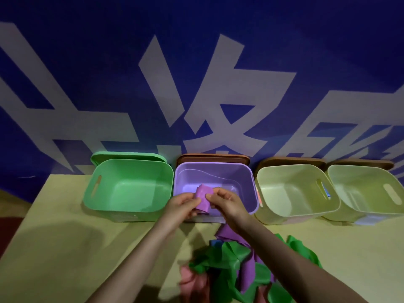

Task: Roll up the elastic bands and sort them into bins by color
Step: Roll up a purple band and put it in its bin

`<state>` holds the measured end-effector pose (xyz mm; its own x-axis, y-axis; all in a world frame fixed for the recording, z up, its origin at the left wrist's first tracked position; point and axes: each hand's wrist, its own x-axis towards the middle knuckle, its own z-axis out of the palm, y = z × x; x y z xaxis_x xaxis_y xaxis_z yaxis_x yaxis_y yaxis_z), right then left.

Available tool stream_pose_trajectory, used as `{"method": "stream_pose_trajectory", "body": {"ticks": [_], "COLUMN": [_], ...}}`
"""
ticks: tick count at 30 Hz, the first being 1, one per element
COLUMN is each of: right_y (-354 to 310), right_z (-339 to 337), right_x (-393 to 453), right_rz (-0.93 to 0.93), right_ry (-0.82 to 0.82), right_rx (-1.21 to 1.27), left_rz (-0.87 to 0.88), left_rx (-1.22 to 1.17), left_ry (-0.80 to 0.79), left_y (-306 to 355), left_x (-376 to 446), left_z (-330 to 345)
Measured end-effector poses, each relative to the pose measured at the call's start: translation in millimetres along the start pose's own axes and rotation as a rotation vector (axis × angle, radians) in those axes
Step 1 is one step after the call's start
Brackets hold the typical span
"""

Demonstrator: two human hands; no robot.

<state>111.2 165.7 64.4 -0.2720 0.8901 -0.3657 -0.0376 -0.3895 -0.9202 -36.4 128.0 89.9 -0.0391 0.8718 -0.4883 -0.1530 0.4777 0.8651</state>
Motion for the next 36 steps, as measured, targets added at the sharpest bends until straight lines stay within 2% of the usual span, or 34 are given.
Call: {"method": "stream_pose_trajectory", "body": {"ticks": [2, 4, 6, 8, 11, 15, 21, 27, 33, 36], "right_y": [4, 6, 15, 29, 49, 56, 60, 57, 57, 55], "right_z": [3, 7, 9, 10, 12, 20, 35, 41, 39, 33], "right_x": [28, 58, 87, 108, 128, 144, 158, 159, 156, 154], "right_rz": [0.053, 0.076, 0.121, 0.184, 0.273, 0.344, 0.389, 0.252, 0.250, 0.293], "right_ry": [0.068, 0.138, 0.161, 0.175, 0.183, 0.183, 0.090, 0.072, 0.113, 0.103], "right_rx": [-0.140, -0.324, -0.453, -0.533, -0.570, -0.561, -0.721, -1.138, -1.355, -1.385], "left_rz": [0.118, 0.309, 0.474, 0.457, 0.360, 0.371, 0.362, 0.319, 0.301, 0.289], "left_rx": [0.458, 0.778, 0.976, 1.056, 1.099, 0.978, 0.881, 0.875, 0.884, 0.894], "left_ry": [0.060, 0.210, 0.372, 0.449, 0.425, 0.376, 0.324, 0.318, 0.316, 0.316], "left_y": [1, 4, 3, -2, -15, -25, -26, -28, -26, -26], "left_x": [28, 50, 68, 84, 100, 106, 108, 110, 108, 107], "left_z": [-17, -32, -46, -57, -63, -64, -62, -63, -61, -60]}}
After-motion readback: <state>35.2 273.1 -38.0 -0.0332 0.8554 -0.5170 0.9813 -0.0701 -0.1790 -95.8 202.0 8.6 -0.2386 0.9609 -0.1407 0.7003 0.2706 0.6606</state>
